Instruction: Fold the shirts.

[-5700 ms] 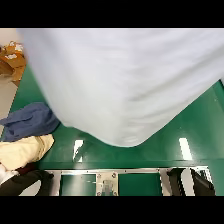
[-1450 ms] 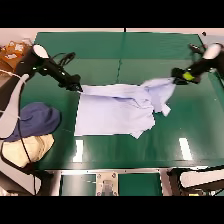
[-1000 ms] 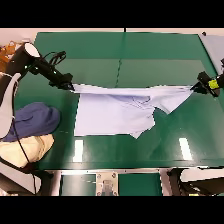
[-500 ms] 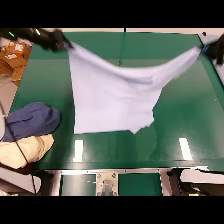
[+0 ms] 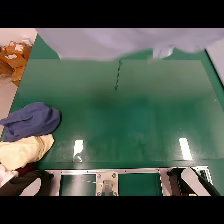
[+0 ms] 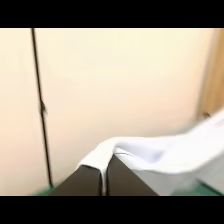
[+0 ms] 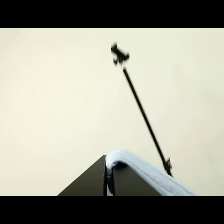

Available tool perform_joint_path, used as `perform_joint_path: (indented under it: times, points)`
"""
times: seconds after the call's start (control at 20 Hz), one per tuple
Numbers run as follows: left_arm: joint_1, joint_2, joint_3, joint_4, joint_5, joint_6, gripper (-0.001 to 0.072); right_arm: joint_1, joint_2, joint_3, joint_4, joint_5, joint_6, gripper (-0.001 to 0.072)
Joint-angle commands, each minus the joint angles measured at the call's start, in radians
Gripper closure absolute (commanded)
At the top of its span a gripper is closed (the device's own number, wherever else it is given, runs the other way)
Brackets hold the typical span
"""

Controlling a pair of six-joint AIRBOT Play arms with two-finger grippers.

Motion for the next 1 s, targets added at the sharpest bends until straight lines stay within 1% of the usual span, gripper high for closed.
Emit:
perform_joint_path:
  times: [0.0,0.1,0.2,0.35,0.4,0.5,0.55,0.6,0.75,0.85,0.95]
  points:
    - [0.001,0.130,-0.005,0.119,0.065,-0.023,0.0689,-0.091,0.142,0.009,0.009,-0.171,0.020,0.0694]
    - [0.001,0.130,0.000,0.192,0.010,-0.073,0.0688,-0.091,0.157,0.009,0.002,-0.180,0.020,0.0694]
    - [0.001,0.107,-0.018,0.241,-0.057,-0.100,0.0689,-0.089,0.145,0.000,-0.048,-0.122,0.020,0.0694]
    - [0.001,0.011,-0.063,0.233,-0.106,-0.099,0.0688,-0.075,0.110,-0.103,-0.061,-0.063,0.012,0.0694]
    - [0.001,-0.040,-0.076,0.218,-0.117,-0.099,0.0689,-0.046,0.097,-0.158,-0.062,-0.063,-0.016,0.0694]
    - [0.001,-0.166,-0.089,0.174,-0.160,-0.095,0.0688,0.070,0.063,-0.293,-0.067,-0.065,-0.122,0.0694]
    - [-0.003,-0.237,-0.092,0.146,-0.193,-0.094,0.0688,0.148,0.036,-0.366,-0.096,-0.078,-0.173,0.0694]
    - [-0.019,-0.322,-0.092,0.134,-0.230,-0.095,0.0688,0.219,0.007,-0.435,-0.148,-0.103,-0.194,0.0694]
    - [-0.075,-0.570,-0.092,0.136,-0.302,-0.096,0.0688,0.389,-0.119,-0.637,-0.319,-0.254,-0.199,0.0694]
    - [-0.095,-0.733,-0.091,0.135,-0.298,-0.100,0.0688,0.451,-0.242,-0.721,-0.351,-0.343,-0.203,0.0694]
    - [-0.096,-0.855,-0.091,0.133,-0.277,-0.109,0.0688,0.484,-0.409,-0.735,-0.349,-0.380,-0.222,0.0693]
